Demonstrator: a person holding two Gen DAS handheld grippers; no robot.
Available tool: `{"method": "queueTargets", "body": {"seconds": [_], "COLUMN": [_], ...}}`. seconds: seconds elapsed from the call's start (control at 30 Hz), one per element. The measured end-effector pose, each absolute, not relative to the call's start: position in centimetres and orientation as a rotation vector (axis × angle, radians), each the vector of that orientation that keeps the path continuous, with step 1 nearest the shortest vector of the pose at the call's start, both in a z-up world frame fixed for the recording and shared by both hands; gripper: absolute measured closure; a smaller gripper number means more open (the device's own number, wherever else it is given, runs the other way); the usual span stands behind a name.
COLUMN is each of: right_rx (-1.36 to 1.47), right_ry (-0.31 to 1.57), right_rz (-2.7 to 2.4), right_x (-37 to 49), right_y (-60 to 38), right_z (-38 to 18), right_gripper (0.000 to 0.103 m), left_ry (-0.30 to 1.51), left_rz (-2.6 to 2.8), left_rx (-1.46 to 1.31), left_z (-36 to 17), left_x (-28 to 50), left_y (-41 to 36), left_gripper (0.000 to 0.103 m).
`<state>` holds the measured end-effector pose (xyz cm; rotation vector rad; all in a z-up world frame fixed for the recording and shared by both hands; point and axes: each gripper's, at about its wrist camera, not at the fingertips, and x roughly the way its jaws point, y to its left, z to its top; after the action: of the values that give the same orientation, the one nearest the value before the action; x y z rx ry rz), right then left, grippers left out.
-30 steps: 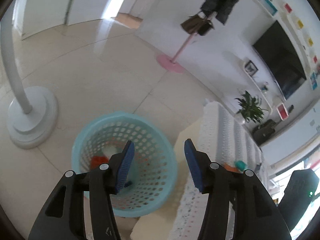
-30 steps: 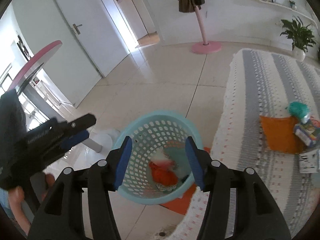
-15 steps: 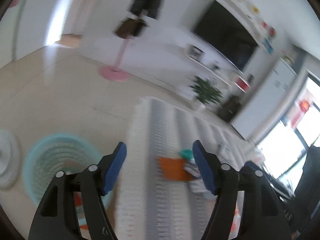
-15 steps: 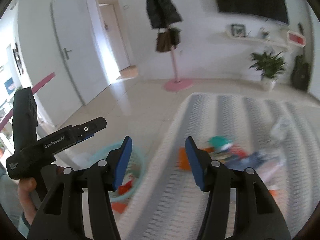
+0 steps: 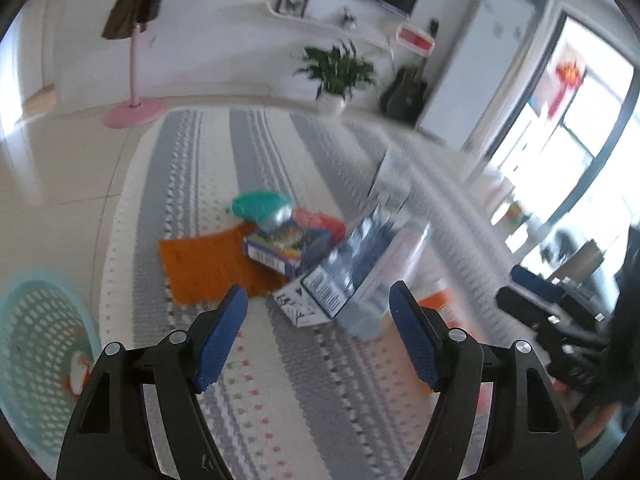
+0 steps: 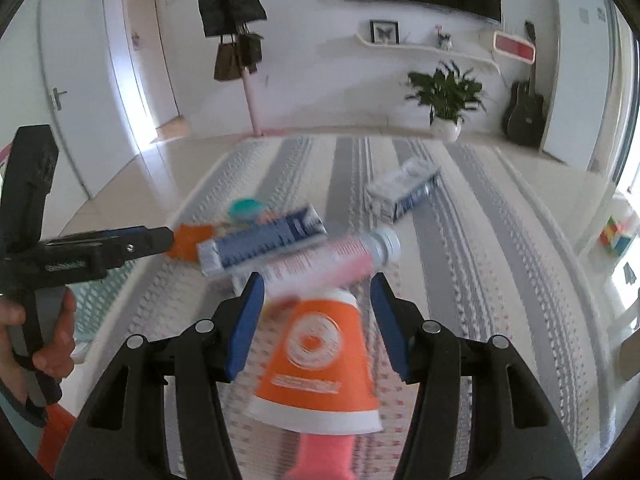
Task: Collect trash
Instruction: 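Grasp the dark blue milk carton with the left tool while the right tool grasps the orange paper cup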
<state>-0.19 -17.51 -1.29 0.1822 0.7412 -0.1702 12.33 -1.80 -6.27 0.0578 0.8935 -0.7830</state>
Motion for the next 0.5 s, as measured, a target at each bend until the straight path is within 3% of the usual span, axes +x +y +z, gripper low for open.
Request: {"method": "queueTargets", "body": {"seconds": [0.27,0.33,0.4,0.5], "right_rx": [0.233,0.245,0.239,0.249], "right_ry": [0.838,0.854,0.882,0.907], "right_rz": [-0.122,-0.109,-0.087,-0.063], "right_x": [-0.4,-0.3,-0.1,0.2], "right_y": [-18.4,-18.6,-18.6,-18.3], "right_z": [-5.6,-6.1,-6.9,-7.6], "right_gripper": [0.050,0.040,0.039,0.038], "left_ry": [0.866,0.865,0.885,0.887], "left_rz": [-0.743,-0.737,-0.741,-0.779], "left_rx": [0.176,0.199,0.226,0.226], "left_z": [-9.0,-9.4,-10.0,-9.7], "left_x": [13.8,14.4,14.9,14.7], "left_y": [-4.8,-5.7,-6.4,-6.6], "left_gripper": [0.032,0.032,0.034,0.045]}}
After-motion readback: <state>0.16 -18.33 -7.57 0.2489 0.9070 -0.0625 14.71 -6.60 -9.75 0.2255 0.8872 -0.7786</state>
